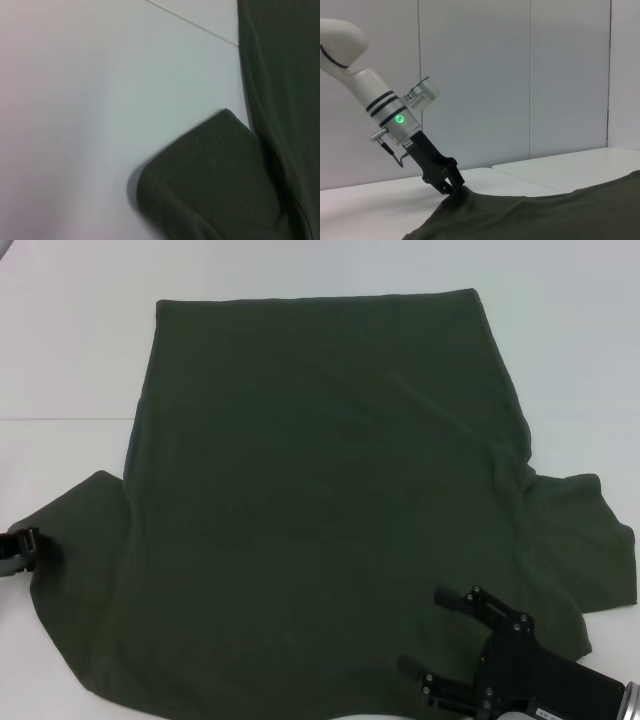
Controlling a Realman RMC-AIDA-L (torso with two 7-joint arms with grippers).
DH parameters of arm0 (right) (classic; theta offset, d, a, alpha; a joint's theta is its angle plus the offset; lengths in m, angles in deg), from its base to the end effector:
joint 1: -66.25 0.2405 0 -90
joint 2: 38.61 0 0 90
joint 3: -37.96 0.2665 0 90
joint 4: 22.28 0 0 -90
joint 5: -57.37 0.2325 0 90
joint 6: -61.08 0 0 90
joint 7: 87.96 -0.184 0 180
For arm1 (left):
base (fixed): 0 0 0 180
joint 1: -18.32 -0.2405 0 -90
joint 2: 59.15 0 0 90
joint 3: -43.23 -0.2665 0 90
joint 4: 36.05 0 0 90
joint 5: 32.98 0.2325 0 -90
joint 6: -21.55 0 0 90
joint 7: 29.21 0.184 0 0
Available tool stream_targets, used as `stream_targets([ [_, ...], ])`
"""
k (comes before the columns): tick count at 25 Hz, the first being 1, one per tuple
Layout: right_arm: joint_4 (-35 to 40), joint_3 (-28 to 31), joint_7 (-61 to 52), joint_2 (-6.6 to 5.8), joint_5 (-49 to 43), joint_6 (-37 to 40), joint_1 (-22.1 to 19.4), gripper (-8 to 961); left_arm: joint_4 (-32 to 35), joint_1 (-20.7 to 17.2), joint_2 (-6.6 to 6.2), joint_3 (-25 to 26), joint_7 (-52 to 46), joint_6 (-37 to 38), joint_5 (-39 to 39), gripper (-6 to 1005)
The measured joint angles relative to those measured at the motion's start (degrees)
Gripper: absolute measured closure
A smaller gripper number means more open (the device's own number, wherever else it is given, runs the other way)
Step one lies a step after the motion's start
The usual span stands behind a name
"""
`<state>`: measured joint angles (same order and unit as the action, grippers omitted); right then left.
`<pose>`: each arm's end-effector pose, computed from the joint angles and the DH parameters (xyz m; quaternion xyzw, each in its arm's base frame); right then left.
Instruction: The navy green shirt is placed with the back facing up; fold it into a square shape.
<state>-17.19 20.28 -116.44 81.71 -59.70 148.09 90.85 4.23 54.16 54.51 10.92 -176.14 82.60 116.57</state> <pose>0.2973 0.2869 -0.1132 -0.9007 0.1132 0.3337 0.2541 -0.3882 0.4327 0.0381 -0.6610 -0.6673 -0.0739 0.3353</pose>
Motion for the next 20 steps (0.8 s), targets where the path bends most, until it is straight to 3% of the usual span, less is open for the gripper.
stream_targets([
  [2, 0.0, 0.0, 0.0, 0.0, 0.0, 0.04, 0.0, 12, 0.01, -0.03, 0.11, -0.06, 0.63, -0.37, 0.01, 532],
  [4, 0.0, -0.01, 0.0, 0.0, 0.0, 0.06, 0.02, 12, 0.02, -0.15, 0.32, -0.11, 1.41, -0.97, 0.03, 769],
  [10, 0.0, 0.01, 0.0, 0.0, 0.0, 0.28, 0.07, 11, 0.26, -0.33, 0.34, -0.05, 2.15, -1.24, -0.44, 993],
  [20, 0.0, 0.18, 0.0, 0.0, 0.0, 0.29, 0.26, 11, 1.45, -1.03, 0.78, 0.35, 2.97, -1.01, -0.8, 1000],
])
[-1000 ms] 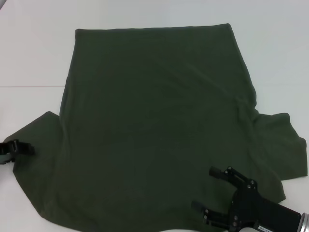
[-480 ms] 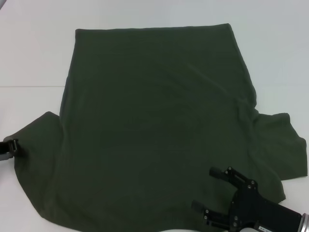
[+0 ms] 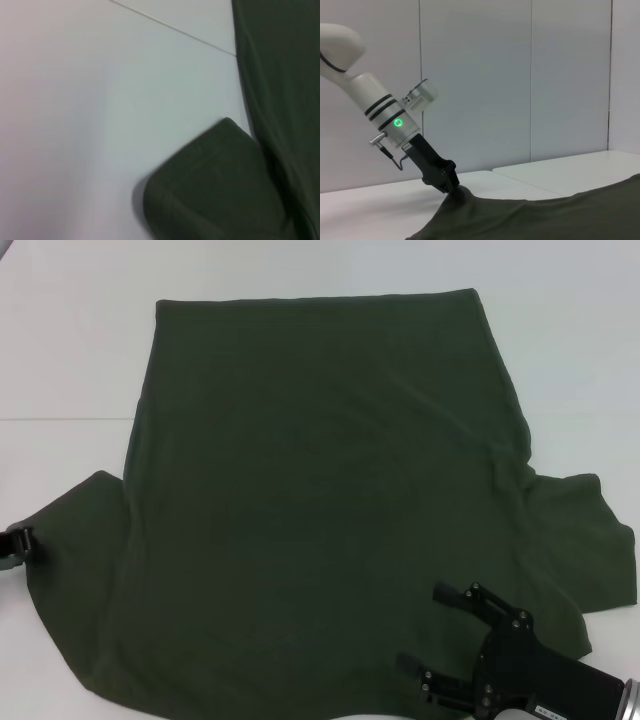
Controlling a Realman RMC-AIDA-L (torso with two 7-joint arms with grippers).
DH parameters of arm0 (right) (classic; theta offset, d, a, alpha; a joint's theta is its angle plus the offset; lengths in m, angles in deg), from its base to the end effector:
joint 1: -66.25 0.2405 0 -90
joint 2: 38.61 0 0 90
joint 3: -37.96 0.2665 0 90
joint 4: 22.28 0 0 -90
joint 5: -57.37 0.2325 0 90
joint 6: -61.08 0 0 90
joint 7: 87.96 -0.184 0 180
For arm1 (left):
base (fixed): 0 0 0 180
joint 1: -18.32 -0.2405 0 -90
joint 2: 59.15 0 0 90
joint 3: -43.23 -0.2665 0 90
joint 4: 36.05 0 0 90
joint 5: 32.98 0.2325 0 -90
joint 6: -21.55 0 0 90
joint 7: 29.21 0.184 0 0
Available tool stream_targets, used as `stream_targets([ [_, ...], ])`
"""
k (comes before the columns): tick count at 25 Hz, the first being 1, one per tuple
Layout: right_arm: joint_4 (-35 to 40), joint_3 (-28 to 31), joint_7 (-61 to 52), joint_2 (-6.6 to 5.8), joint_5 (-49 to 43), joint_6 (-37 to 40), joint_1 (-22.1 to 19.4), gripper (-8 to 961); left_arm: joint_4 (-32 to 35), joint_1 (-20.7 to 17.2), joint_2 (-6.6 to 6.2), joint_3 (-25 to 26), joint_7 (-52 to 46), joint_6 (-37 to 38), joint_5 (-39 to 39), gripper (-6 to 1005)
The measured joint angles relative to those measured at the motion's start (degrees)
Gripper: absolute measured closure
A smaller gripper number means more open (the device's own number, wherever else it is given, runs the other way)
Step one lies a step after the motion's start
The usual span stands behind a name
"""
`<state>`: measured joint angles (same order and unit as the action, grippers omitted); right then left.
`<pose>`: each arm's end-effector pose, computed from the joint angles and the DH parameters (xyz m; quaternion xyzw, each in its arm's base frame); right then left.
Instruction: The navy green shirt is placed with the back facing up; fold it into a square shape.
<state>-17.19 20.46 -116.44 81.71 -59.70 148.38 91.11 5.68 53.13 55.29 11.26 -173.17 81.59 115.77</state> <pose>0.2953 0.2883 -0.1125 -0.8999 0.1106 0.3368 0.2538 -0.3914 0.4313 0.0409 -0.6700 -0.6508 -0.0764 0.3488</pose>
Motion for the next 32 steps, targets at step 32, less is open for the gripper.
stream_targets([
  [32, 0.0, 0.1, 0.0, 0.0, 0.0, 0.52, 0.0, 11, 6.35, -8.0, 1.65, 2.89, 3.09, 3.99, -10.55, 1000],
])
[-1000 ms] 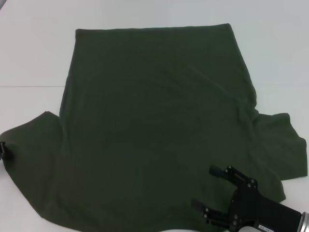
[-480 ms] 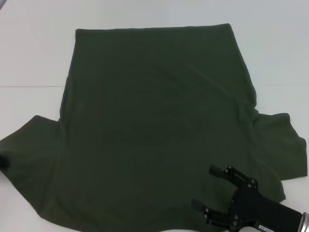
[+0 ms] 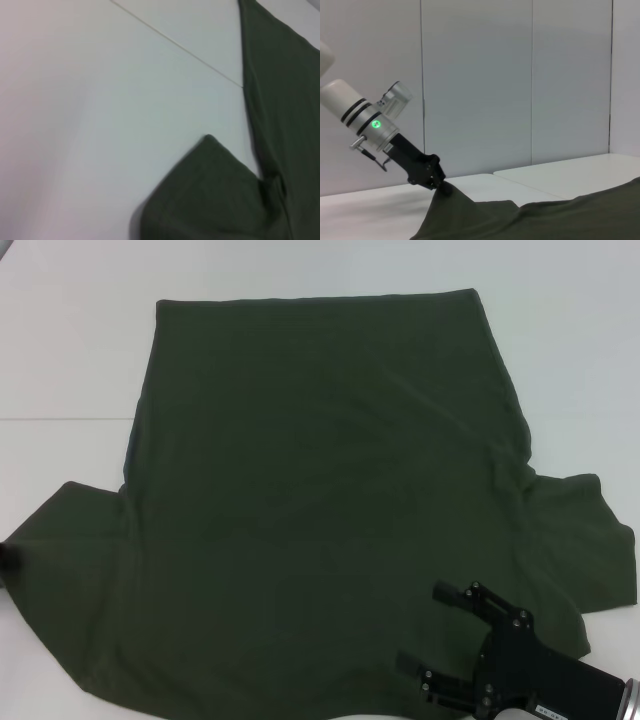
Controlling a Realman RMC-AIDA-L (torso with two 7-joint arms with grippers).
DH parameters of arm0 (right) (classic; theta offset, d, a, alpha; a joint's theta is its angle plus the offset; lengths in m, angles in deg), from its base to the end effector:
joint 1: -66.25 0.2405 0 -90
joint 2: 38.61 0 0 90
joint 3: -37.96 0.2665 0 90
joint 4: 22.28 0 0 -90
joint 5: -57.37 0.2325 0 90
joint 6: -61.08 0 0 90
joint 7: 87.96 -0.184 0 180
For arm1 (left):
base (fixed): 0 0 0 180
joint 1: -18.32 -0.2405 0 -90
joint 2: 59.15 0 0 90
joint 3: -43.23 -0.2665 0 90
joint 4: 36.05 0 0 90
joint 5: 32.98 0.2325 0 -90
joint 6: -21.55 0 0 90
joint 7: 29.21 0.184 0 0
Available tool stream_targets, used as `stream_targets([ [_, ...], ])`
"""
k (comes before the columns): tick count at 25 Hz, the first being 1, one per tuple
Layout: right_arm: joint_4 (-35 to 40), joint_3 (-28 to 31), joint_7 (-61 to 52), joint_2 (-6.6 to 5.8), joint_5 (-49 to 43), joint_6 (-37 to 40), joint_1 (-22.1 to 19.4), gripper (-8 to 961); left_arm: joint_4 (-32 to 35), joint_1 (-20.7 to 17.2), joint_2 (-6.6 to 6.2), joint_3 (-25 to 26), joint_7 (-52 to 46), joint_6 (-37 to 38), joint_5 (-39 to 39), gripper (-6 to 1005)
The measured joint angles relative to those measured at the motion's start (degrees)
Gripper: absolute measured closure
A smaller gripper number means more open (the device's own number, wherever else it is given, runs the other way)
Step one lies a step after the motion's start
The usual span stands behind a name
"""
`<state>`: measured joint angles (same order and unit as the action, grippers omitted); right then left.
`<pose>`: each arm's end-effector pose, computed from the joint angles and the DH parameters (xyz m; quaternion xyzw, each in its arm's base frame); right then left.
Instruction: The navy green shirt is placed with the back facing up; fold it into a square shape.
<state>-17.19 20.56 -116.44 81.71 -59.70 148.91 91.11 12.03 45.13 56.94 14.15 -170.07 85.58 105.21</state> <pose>0.2939 0.2879 -0.1116 -0.8988 0.1091 0.3410 0.2530 -0.4089 0.3966 0.0610 -0.6350 -0.6704 -0.1580 0.3499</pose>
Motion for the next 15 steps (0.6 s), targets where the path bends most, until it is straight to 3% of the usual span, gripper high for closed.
stream_targets([
  [7, 0.0, 0.0, 0.0, 0.0, 0.0, -0.01, -0.24, 12, -0.01, 2.77, 0.97, -0.29, 0.66, 2.92, -0.63, 1001],
  [12, 0.0, 0.0, 0.0, 0.0, 0.0, -0.03, -0.24, 12, 0.03, 5.69, 3.33, -0.77, 2.02, 5.42, -1.21, 1001],
  [15, 0.0, 0.0, -0.06, 0.0, 0.0, 0.0, -0.17, 12, 0.05, 7.28, 4.93, -3.63, 2.08, 5.17, -1.19, 1001],
])
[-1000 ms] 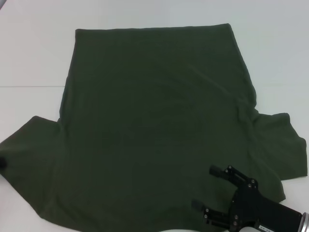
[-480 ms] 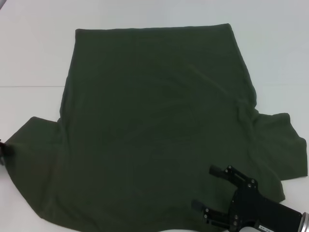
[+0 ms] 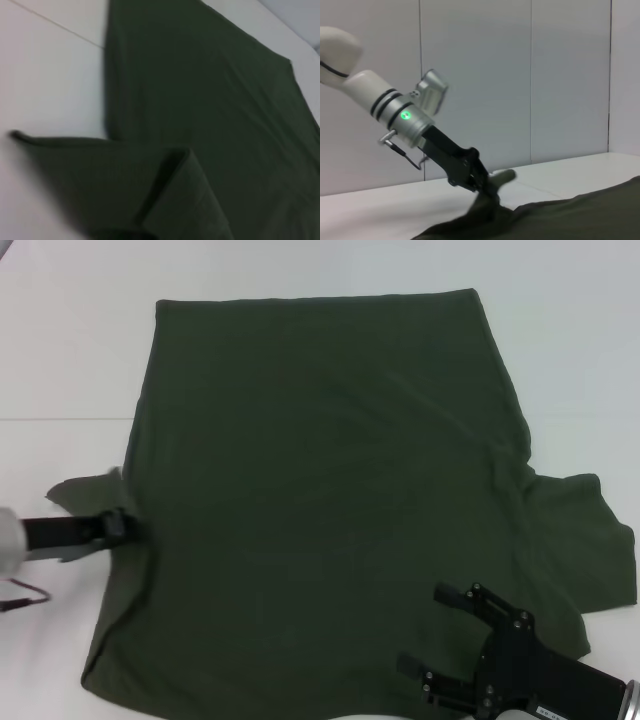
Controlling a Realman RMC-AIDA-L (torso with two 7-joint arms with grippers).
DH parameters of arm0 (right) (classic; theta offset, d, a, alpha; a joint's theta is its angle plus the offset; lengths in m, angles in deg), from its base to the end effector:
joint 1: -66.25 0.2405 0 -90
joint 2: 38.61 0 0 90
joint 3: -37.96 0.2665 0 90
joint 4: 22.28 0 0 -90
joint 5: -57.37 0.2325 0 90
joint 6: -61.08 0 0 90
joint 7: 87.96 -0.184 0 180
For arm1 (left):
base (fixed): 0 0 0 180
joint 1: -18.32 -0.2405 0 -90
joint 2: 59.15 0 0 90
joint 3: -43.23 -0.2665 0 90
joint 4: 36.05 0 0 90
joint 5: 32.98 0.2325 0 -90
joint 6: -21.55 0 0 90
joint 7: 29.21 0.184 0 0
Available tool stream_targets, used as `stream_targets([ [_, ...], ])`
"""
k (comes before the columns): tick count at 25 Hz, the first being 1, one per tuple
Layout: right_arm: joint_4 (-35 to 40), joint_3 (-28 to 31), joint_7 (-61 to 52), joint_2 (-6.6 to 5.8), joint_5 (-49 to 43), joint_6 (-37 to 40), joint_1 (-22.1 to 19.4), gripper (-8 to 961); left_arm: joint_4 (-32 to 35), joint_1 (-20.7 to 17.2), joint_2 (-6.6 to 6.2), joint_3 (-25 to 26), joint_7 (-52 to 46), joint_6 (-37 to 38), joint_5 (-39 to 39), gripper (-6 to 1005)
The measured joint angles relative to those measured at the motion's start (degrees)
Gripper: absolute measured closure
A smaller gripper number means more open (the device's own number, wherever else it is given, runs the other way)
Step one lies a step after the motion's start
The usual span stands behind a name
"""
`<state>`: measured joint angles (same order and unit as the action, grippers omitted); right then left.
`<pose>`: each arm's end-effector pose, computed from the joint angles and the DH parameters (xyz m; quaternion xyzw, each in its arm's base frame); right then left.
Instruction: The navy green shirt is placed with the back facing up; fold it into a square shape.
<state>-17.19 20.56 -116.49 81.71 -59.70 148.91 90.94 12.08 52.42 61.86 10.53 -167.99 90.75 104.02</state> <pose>0.2948 0.2870 -0.1116 -0.8986 0.1108 0.3407 0.2534 -0.3221 0.4272 -0.0024 -0.7207 -0.6241 -0.1678 0.2507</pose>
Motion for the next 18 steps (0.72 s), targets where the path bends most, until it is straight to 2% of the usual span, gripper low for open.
stream_targets([
  [3, 0.0, 0.0, -0.07, 0.0, 0.0, 0.28, -0.03, 12, -0.12, 0.32, 1.26, -3.0, -0.27, -1.52, 0.15, 1001],
  [9, 0.0, 0.04, -0.23, -0.06, 0.0, 0.57, -0.17, 11, -0.92, 0.37, 2.51, -4.29, 0.03, -3.63, 0.09, 1001],
  [18, 0.0, 0.18, -0.19, -0.05, 0.0, 0.64, -0.12, 11, -3.62, -0.22, 2.84, -6.23, 2.75, -3.5, -3.03, 996],
])
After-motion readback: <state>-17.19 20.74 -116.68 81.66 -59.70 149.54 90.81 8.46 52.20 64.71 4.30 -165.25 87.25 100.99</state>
